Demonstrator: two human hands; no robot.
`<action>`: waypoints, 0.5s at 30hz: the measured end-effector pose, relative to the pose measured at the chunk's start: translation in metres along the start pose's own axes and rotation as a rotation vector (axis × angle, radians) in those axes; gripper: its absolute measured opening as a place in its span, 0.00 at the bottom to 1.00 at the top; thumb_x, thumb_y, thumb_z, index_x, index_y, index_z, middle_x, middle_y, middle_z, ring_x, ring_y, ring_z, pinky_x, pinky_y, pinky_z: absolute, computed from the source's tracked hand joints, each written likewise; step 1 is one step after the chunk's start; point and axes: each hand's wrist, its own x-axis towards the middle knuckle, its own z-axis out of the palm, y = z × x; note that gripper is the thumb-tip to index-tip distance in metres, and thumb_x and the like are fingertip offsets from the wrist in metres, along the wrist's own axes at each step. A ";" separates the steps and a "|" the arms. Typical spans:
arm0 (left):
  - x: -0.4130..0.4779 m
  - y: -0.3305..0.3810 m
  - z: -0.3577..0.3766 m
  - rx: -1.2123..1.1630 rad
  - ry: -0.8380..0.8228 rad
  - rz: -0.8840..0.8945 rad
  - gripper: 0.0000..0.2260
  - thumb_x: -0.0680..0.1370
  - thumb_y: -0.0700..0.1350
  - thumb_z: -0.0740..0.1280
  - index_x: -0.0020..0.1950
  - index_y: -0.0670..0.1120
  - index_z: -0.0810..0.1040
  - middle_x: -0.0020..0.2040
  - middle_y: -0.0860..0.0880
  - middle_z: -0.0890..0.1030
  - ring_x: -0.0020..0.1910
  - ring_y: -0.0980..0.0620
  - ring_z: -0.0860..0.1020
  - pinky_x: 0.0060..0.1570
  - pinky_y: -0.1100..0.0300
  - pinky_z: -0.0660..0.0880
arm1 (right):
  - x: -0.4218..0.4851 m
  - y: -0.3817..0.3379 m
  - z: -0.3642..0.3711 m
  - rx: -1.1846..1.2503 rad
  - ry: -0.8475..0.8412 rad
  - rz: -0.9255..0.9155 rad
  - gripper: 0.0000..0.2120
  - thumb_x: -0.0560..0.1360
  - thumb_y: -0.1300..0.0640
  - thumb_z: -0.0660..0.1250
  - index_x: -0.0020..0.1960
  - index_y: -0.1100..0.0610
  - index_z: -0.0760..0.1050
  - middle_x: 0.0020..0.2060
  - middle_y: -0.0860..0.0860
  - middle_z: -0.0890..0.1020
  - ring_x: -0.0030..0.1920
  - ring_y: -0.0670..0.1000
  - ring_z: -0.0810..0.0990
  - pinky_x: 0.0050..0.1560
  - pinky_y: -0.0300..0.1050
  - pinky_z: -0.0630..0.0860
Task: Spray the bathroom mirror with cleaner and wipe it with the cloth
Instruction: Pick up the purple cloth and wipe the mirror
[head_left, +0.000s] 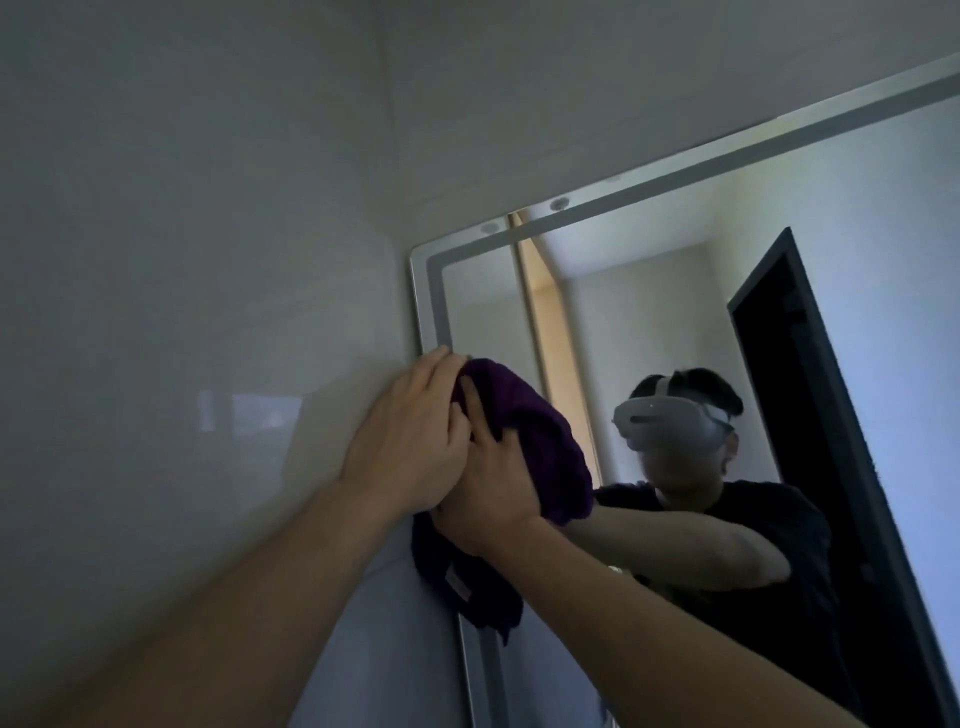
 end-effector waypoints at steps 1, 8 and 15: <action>0.000 0.000 0.002 0.045 -0.017 0.014 0.24 0.85 0.47 0.53 0.83 0.49 0.58 0.84 0.50 0.57 0.83 0.51 0.56 0.82 0.54 0.54 | -0.012 -0.003 0.008 0.017 0.008 0.003 0.37 0.79 0.43 0.59 0.82 0.56 0.52 0.81 0.57 0.56 0.82 0.60 0.47 0.71 0.64 0.66; 0.001 -0.006 0.016 0.388 -0.198 0.120 0.28 0.86 0.56 0.49 0.84 0.57 0.42 0.86 0.50 0.44 0.85 0.49 0.48 0.82 0.48 0.52 | -0.082 0.004 0.034 0.021 -0.107 -0.100 0.37 0.77 0.44 0.60 0.81 0.55 0.55 0.82 0.55 0.55 0.81 0.61 0.48 0.64 0.66 0.72; 0.002 -0.008 0.019 0.628 -0.221 0.151 0.32 0.86 0.60 0.47 0.79 0.57 0.26 0.85 0.47 0.38 0.85 0.47 0.48 0.81 0.44 0.53 | -0.115 0.048 0.014 -0.131 -0.201 -0.266 0.37 0.76 0.43 0.59 0.81 0.54 0.56 0.83 0.54 0.52 0.82 0.61 0.45 0.68 0.66 0.65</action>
